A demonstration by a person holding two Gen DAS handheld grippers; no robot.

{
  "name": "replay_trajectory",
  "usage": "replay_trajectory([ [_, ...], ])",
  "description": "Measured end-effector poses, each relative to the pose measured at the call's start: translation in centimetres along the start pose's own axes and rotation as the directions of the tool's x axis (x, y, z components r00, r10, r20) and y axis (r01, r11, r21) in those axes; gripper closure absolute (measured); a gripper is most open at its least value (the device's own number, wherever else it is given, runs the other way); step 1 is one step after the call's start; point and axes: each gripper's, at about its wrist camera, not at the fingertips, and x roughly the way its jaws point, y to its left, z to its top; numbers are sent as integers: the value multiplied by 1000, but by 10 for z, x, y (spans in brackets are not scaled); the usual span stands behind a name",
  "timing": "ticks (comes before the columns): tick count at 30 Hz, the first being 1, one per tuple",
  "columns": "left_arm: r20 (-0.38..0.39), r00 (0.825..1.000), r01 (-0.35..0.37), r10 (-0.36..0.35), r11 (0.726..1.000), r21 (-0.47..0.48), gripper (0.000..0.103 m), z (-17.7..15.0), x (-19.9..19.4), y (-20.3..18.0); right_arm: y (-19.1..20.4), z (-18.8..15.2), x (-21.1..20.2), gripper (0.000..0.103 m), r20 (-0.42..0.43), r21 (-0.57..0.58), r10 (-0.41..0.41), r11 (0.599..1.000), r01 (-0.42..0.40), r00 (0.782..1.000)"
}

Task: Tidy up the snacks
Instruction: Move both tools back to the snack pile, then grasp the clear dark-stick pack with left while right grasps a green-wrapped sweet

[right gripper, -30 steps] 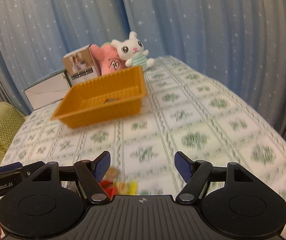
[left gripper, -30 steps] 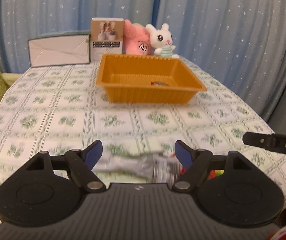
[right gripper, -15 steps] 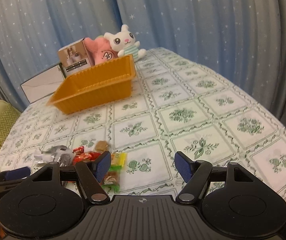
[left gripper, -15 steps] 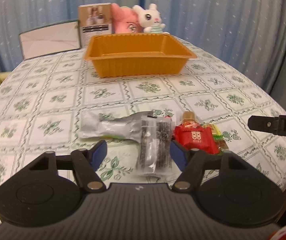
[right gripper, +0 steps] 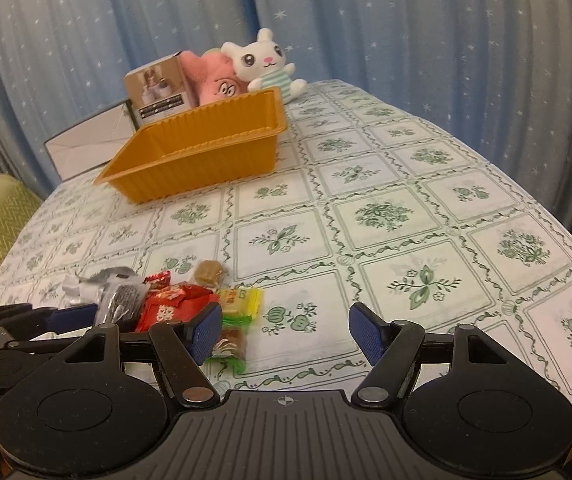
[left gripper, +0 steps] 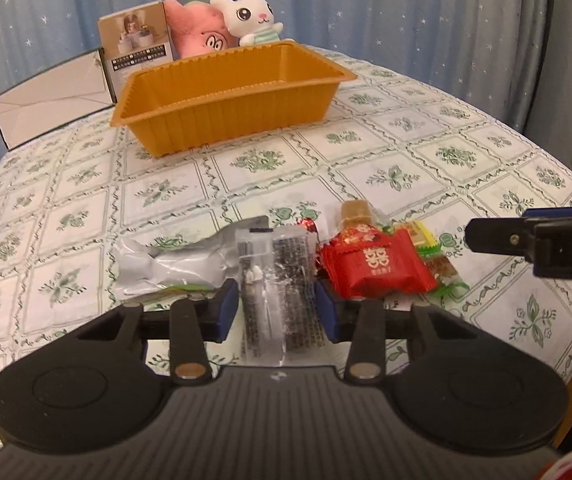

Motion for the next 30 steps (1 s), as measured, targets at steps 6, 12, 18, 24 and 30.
replay_trajectory([
  [6, 5, 1000, -27, 27, 999, -23, 69, -2, -8, 5, 9, -4, 5, 33, -15, -48, 12, 999, -13, 1000],
  [12, 51, 998, -41, 45, 996, -85, 69, 1, -24, 17, 25, -11, 13, 33, -48, -137, 15, 990, -22, 999],
  [18, 54, 998, -38, 44, 994, -99, 69, 1, -26, 21, 37, -18, 27, 50, -63, -228, -47, 973, 32, 997],
  [24, 44, 998, -31, 35, 994, -104, 69, -2, -25, 21, 28, -14, 26, 56, -46, -194, -81, 979, 71, 996],
  [30, 33, 999, -28, 32, 993, -110, 69, -4, -22, 21, 33, -12, 31, 57, -43, -227, -53, 973, 42, 998],
])
